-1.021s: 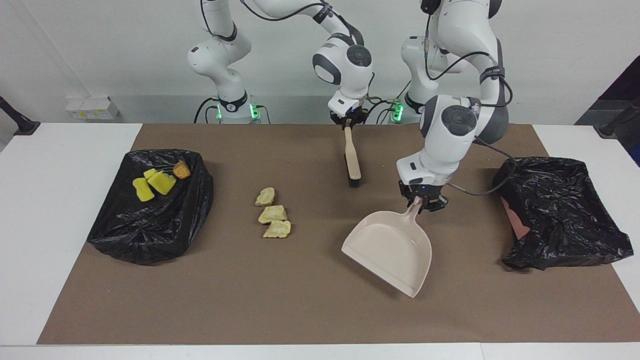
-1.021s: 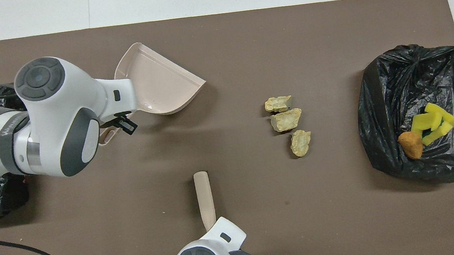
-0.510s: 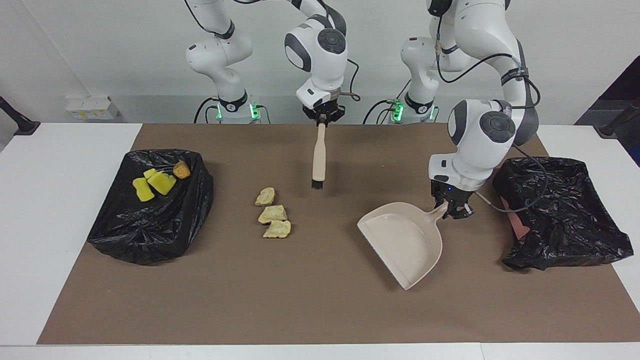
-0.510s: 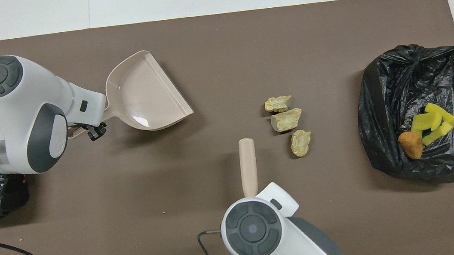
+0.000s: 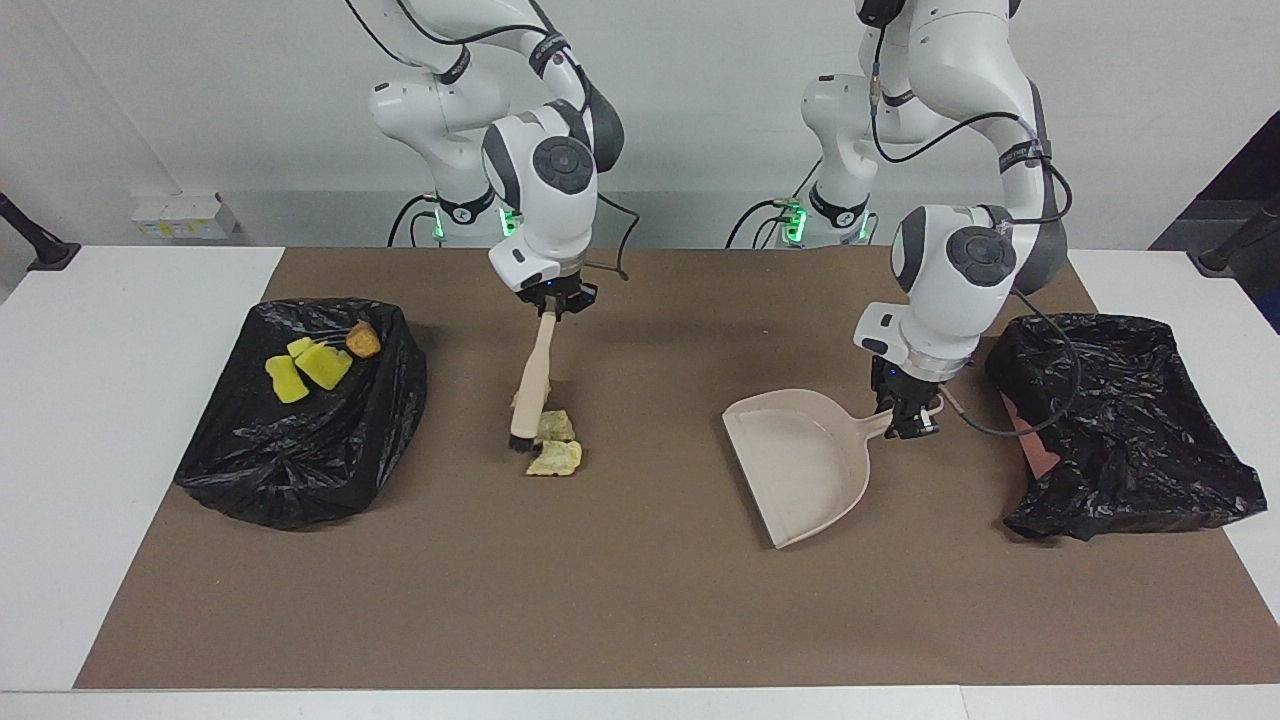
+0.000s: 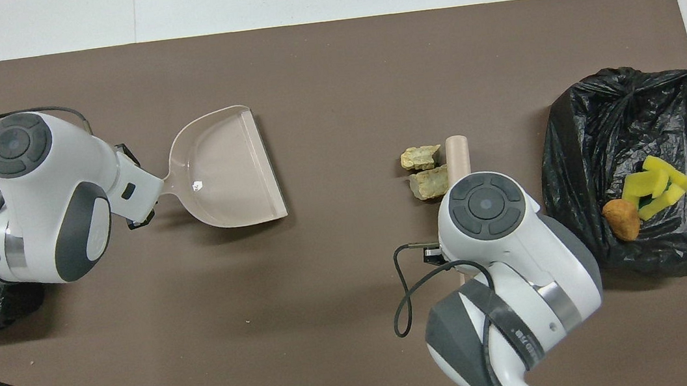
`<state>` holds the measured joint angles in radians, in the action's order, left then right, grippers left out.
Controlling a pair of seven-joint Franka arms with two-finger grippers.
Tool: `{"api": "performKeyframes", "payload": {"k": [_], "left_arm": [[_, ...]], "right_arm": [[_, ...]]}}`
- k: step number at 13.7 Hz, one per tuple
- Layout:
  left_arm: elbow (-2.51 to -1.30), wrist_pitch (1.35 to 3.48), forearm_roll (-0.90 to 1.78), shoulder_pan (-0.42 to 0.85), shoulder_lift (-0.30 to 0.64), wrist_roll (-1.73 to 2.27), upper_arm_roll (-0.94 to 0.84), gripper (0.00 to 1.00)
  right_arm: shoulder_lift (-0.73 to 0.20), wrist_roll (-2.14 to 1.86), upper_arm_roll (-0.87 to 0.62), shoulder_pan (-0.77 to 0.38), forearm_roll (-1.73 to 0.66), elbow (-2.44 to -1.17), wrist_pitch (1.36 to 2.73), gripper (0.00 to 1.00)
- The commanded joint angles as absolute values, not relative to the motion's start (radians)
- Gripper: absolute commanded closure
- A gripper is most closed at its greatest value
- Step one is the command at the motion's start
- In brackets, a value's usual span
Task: Sweep and dump trash in bin
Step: 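Sweep the pale chunks toward the dustpan with the right gripper's brush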
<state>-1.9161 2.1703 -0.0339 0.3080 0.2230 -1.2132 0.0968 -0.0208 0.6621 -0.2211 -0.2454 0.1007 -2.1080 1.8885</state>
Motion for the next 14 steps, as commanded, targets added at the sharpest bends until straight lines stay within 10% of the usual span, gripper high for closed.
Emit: {"api": "performKeyframes", "payload": {"k": [1, 14], "left_arm": [[-2.006, 2.224, -0.054, 0.313, 0.164, -1.273, 0.100, 1.00], [-2.103, 2.224, -0.072, 0.403, 0.123, -1.200, 0.100, 1.00]], "right_arm": [[-0.011, 0.603, -0.233, -0.195, 0.147, -2.128, 1.904, 1.00], [-0.199, 0.526, -0.239, -0.247, 0.091, -2.065, 2.103, 1.00]]}}
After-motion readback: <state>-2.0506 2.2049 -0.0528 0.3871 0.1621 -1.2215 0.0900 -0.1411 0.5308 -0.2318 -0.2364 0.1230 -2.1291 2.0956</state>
